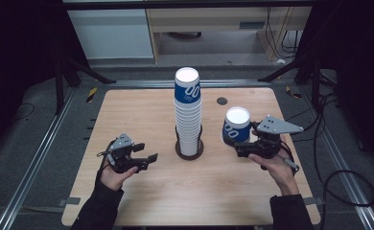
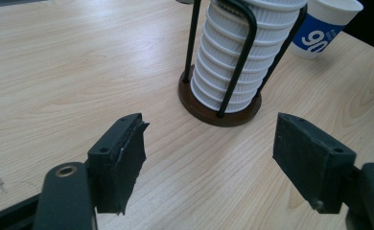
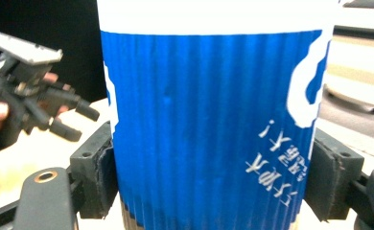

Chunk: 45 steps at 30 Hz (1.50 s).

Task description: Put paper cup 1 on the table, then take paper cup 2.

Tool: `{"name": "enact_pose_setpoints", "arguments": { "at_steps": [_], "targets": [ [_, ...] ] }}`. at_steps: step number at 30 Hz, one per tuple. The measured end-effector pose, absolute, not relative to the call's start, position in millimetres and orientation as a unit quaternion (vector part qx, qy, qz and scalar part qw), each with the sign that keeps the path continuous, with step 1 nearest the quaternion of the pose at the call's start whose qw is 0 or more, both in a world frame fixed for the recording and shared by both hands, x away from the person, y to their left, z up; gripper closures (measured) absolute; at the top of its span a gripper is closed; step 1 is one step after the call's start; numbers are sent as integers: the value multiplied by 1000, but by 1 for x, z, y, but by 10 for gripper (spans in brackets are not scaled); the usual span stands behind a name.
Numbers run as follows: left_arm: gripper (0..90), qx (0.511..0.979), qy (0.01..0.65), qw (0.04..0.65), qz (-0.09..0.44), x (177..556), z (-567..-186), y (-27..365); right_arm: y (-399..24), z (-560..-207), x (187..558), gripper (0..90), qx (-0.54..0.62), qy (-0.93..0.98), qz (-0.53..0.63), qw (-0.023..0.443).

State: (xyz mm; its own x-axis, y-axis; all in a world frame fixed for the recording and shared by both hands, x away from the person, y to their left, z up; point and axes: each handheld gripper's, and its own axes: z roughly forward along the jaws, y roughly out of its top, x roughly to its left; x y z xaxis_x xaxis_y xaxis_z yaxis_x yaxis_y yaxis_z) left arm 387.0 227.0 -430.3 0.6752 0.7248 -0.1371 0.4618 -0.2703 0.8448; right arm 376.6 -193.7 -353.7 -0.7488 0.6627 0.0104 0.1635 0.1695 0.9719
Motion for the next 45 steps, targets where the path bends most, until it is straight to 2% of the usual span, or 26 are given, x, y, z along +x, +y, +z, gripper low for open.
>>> {"name": "enact_pose_setpoints", "arguments": {
  "at_steps": [26, 45],
  "targets": [
    [299, 793, 346, 484, 128, 380, -425, 217, -163, -404, 380, 210, 222, 811, 520, 147],
    [310, 797, 328, 495, 110, 374, -420, 210, -141, -418, 383, 209, 176, 844, 490, 126]
  ]
}}
